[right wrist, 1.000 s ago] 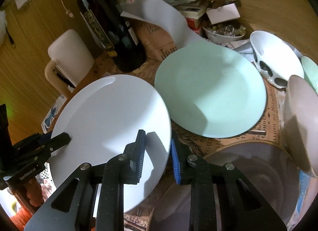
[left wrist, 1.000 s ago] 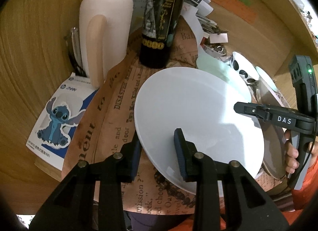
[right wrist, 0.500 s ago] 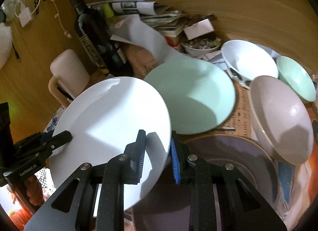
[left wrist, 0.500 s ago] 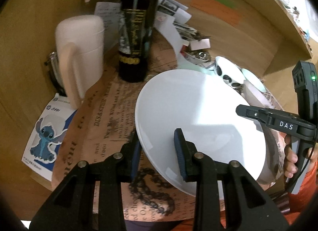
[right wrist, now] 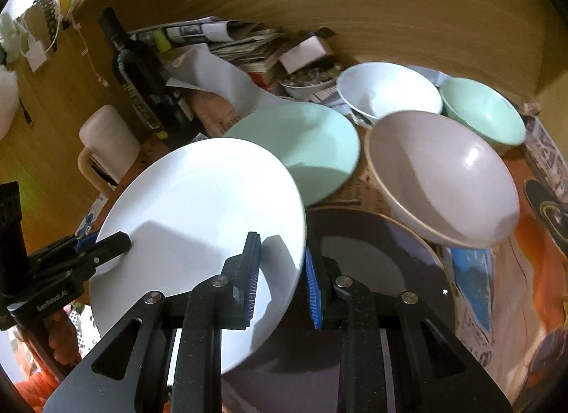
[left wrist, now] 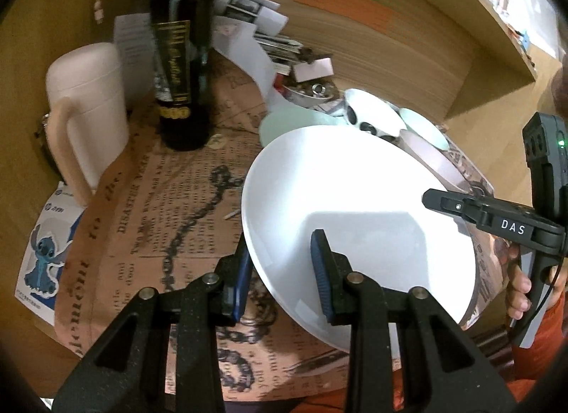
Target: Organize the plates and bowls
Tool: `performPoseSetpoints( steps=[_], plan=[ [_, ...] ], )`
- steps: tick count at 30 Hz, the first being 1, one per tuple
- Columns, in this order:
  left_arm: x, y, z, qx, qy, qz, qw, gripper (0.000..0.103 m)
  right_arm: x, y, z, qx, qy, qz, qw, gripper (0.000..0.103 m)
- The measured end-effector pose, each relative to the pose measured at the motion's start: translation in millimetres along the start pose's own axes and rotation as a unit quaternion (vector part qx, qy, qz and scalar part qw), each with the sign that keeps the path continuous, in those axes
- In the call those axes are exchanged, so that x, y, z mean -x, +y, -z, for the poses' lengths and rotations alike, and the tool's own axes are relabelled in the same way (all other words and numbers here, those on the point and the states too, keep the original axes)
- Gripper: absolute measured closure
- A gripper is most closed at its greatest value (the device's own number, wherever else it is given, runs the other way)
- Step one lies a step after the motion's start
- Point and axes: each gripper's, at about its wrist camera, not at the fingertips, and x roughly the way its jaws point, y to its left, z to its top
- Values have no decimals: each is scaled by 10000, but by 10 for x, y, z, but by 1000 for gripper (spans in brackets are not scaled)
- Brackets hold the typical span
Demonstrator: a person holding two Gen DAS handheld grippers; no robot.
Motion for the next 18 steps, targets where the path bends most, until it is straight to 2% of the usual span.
performPoseSetpoints(
  steps=[18],
  plan=[
    [-162,-418,104,-356,246,239,9988,71,199,-346,299,-379,83,193,9991,81]
  ],
)
